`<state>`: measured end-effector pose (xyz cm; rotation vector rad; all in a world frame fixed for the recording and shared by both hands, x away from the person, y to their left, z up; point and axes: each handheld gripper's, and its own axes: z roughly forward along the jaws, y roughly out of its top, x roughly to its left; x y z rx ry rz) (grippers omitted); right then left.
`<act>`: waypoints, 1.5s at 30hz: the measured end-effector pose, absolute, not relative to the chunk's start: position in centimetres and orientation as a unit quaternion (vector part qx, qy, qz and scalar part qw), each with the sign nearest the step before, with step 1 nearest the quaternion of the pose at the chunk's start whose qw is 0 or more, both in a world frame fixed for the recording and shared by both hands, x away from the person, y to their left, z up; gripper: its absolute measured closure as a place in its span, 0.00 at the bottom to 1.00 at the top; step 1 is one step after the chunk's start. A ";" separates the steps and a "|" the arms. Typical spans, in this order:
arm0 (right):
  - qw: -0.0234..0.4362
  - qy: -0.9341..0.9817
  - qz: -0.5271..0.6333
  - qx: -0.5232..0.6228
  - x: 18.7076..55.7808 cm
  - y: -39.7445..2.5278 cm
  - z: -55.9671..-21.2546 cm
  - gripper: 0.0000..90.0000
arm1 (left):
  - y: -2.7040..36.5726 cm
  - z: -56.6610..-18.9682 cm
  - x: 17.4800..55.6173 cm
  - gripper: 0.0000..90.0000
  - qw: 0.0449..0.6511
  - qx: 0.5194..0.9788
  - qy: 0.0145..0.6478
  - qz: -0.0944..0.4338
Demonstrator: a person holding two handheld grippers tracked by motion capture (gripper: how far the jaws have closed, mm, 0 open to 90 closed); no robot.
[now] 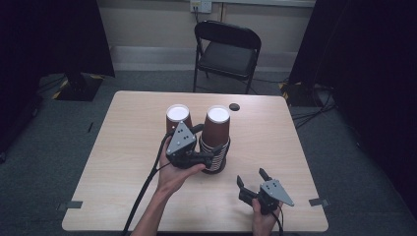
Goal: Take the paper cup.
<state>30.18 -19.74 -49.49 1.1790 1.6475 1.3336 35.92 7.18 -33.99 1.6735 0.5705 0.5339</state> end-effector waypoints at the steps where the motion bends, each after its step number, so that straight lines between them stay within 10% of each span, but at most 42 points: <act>1: 0.349 0.637 0.515 0.455 30.2 -19.7 -49.5 0.16 | 6.9 -33.8 36.1 0.17 0.599 0.727 0.246 0.229; 45: 0.346 0.639 0.518 0.451 30.2 -19.8 -49.5 0.16 | 3.1 -32.2 41.4 0.18 0.532 0.734 0.309 0.288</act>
